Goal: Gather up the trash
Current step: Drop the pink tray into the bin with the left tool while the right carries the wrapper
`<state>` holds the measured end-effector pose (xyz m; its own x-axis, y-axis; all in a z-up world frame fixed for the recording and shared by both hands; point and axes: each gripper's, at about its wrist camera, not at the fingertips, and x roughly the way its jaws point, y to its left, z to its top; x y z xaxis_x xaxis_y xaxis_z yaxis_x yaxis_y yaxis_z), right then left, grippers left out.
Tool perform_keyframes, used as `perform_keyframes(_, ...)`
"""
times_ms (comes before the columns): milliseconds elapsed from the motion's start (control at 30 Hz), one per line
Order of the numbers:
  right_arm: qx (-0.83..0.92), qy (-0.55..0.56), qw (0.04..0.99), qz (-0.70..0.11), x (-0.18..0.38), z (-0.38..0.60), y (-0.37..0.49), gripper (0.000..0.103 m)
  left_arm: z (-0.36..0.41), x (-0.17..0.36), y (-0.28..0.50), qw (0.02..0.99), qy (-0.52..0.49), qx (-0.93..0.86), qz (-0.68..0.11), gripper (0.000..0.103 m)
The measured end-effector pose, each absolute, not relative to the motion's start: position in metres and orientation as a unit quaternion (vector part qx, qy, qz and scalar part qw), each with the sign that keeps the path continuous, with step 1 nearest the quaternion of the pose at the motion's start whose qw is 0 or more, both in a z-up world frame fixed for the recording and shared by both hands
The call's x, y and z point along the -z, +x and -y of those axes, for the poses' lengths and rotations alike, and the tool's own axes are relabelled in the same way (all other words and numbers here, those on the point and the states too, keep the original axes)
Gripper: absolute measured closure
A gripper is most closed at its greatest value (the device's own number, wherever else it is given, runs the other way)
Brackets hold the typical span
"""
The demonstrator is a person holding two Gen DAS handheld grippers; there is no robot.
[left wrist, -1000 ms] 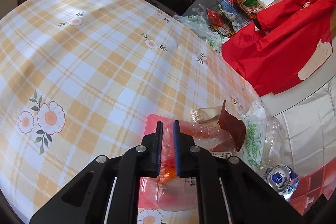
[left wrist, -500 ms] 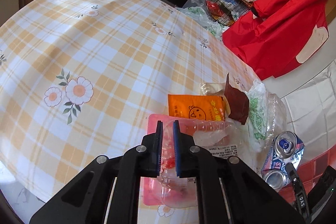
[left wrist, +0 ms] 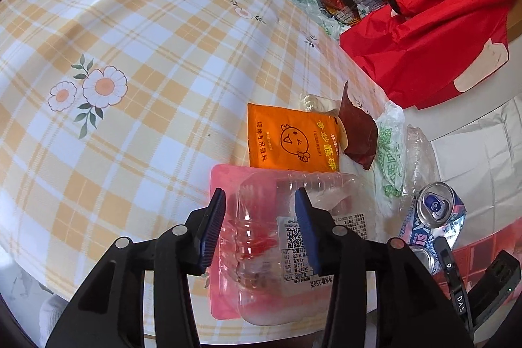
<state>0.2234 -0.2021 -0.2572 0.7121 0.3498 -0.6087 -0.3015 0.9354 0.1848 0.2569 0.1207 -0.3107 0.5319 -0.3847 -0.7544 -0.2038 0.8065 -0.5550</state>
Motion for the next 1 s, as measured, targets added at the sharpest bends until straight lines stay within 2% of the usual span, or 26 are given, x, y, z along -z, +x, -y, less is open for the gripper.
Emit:
perform_keyframes(33,-0.176,0.036,0.925,-0.336,0.257,0.202,0.224,0.093,-0.119,0.313,0.257,0.818,-0.308,0.054,-0.482,0.062)
perform_keyframes(67,-0.176,0.036,0.925,-0.336,0.257,0.203,0.224,0.093,-0.119,0.314,0.256,0.821,-0.310,0.051,-0.477,0.075)
perform_keyframes(100,-0.176,0.036,0.925,-0.336,0.257,0.203,0.224,0.093,-0.118,0.314,0.255,0.824,-0.312,0.054,-0.470,0.076)
perform_keyframes(167,-0.176,0.037,0.925,-0.335,0.256,0.203,0.223,0.093,-0.118,0.311,0.254,0.827,-0.315,0.058,-0.462,0.087)
perform_keyframes(267,-0.176,0.037,0.926,-0.332,0.253,0.205,0.222,0.093,-0.116,0.302,0.252,0.836,-0.304,0.064,-0.452,0.093)
perform_keyframes(633,-0.179,0.042,0.930,-0.318,0.240,0.206,0.216,0.093,-0.125,0.270,0.238,0.862,-0.282,0.069,-0.417,0.094)
perform_keyframes(1000,-0.184,0.046,0.934,-0.304,0.226,0.202,0.202,0.093,-0.117,0.205,0.213,0.901,-0.233,0.088,-0.354,0.094)
